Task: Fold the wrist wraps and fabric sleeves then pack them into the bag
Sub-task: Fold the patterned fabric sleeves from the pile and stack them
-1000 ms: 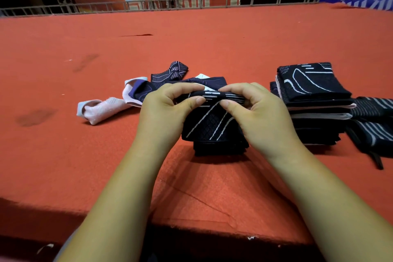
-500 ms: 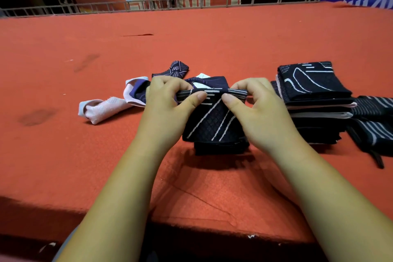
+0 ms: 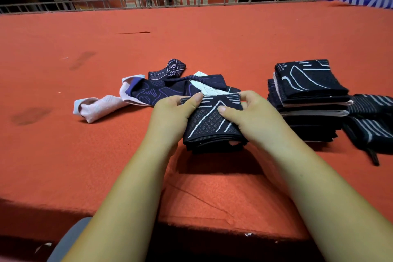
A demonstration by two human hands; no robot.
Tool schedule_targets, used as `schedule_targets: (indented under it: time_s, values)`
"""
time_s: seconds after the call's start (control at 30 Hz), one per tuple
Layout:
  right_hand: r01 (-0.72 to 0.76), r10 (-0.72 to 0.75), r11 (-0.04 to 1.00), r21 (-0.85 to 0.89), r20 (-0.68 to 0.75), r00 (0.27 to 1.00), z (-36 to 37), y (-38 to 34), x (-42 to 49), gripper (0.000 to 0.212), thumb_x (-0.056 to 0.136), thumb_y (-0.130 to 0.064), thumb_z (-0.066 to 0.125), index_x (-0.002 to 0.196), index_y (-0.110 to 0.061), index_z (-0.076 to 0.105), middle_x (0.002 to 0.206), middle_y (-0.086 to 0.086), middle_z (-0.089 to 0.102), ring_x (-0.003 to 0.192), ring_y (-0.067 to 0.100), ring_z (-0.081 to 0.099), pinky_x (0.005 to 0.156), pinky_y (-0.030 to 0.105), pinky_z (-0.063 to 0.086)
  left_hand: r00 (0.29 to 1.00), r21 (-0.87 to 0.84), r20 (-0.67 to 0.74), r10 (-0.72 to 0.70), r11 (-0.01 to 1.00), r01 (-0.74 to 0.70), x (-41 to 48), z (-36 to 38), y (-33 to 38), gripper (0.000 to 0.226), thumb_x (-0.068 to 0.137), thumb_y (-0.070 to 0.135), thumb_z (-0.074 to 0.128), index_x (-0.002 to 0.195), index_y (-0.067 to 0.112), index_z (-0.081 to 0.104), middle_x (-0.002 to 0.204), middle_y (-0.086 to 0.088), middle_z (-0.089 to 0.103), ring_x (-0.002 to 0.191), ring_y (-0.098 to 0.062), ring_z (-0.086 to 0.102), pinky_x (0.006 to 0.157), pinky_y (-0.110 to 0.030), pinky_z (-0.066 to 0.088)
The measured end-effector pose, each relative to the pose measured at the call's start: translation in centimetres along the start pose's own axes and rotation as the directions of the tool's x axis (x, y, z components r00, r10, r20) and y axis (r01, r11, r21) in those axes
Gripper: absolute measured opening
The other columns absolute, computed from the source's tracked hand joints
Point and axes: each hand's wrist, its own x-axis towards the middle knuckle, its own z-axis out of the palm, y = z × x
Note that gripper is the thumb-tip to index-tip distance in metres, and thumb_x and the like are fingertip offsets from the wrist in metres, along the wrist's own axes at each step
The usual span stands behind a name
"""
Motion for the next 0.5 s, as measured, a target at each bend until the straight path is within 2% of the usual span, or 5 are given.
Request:
schedule_targets:
  time_s: [0.1,0.2,0.3,0.4,0.5]
  values:
    - [0.064,-0.068,0.997,-0.046,-0.082,0.994,-0.1,0.7,0.5,0.034,0.095,-0.029,0.079,0.125,-0.027,0.062,0.113,-0.005,0.079,0.095,0.017,0.079,0.066,0.044,0.066,0.977,-0.182,0.173,-0.126,0.971,0.157,-0.4,0.2,0.4,0.011,0.098,0.018,0.076,0.102,0.008,0.077,0.094,-0.008,0.082,0.078,-0.018,0.077,0.062,-0.025,0.057]
    - [0.112,-0.125,0.99,-0.088,-0.154,0.98,-0.1,1.5,1.1,0.033,0.092,-0.034,0.074,0.122,-0.031,0.064,0.111,-0.01,0.08,0.102,0.011,0.077,0.093,0.05,0.062,0.933,0.0,0.291,-0.21,0.976,0.219,-0.4,-0.2,0.5,0.019,0.098,0.025,0.077,0.113,0.014,0.075,0.09,-0.003,0.08,0.065,-0.015,0.073,0.049,-0.021,0.051]
    - [0.106,-0.131,0.985,-0.134,-0.194,0.972,-0.3,1.8,1.5,0.03,0.097,-0.029,0.074,0.124,-0.031,0.061,0.11,-0.012,0.077,0.104,0.009,0.074,0.1,0.044,0.058,0.949,0.103,0.258,-0.18,0.982,0.158,-0.3,-0.1,0.0,0.025,0.097,0.027,0.078,0.116,0.013,0.07,0.082,-0.001,0.077,0.055,-0.014,0.067,0.043,-0.021,0.045]
    - [0.088,-0.119,0.975,-0.203,-0.149,0.982,-0.6,1.5,1.3,0.059,0.092,-0.03,0.081,0.143,-0.03,0.052,0.117,-0.016,0.069,0.11,0.008,0.07,0.101,0.033,0.054,0.983,0.035,0.152,-0.102,0.995,0.098,0.1,0.8,-0.8,0.032,0.097,0.019,0.078,0.122,0.006,0.063,0.09,-0.008,0.079,0.05,-0.015,0.064,0.041,-0.024,0.043]
    - [0.108,-0.159,0.931,-0.349,-0.123,0.98,-0.8,1.7,1.5,0.08,0.089,-0.028,0.083,0.157,-0.03,0.043,0.138,-0.006,0.058,0.122,0.012,0.062,0.108,0.031,0.048,0.997,0.054,0.044,-0.069,0.996,0.066,0.6,1.7,-1.7,0.046,0.094,0.021,0.082,0.129,0.009,0.054,0.108,-0.014,0.076,0.051,-0.018,0.068,0.04,-0.027,0.045]
